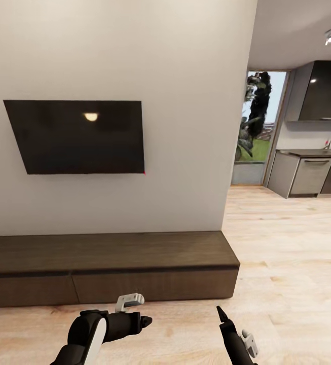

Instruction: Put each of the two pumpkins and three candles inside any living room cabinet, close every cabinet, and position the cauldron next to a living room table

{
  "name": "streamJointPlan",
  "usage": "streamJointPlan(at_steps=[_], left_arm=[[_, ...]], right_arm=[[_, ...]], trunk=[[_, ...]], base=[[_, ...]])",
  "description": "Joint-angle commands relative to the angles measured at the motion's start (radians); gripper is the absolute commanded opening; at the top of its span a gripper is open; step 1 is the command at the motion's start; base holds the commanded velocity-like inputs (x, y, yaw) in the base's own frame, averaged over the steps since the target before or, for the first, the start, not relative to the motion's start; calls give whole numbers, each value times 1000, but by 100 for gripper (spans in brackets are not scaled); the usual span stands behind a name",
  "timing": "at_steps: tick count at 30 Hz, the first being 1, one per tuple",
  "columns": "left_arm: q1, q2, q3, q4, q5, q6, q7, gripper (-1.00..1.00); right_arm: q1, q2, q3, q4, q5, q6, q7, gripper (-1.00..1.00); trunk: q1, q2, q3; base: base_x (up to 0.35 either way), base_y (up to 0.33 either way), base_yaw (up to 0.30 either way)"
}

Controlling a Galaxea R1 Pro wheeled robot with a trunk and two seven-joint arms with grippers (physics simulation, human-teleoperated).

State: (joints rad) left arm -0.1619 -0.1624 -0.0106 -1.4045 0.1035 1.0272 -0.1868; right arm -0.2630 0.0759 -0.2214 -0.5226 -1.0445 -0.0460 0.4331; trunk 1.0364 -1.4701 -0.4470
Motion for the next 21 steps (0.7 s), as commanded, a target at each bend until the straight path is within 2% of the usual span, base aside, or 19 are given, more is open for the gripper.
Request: streamJointPlan(at_steps=[1, 21], left_arm=[[-1, 0, 1, -1, 8, 5, 4, 100], [-1, 0, 0, -1, 7, 5, 4, 100]], right_arm=[[-1, 1, -3, 1, -9, 1, 6, 100], [-1, 2, -3, 1, -10, 1, 5, 100]], trunk=[[4, -8, -4], [81, -148, -67]], base=[[0, 0, 0], [0, 0, 0]])
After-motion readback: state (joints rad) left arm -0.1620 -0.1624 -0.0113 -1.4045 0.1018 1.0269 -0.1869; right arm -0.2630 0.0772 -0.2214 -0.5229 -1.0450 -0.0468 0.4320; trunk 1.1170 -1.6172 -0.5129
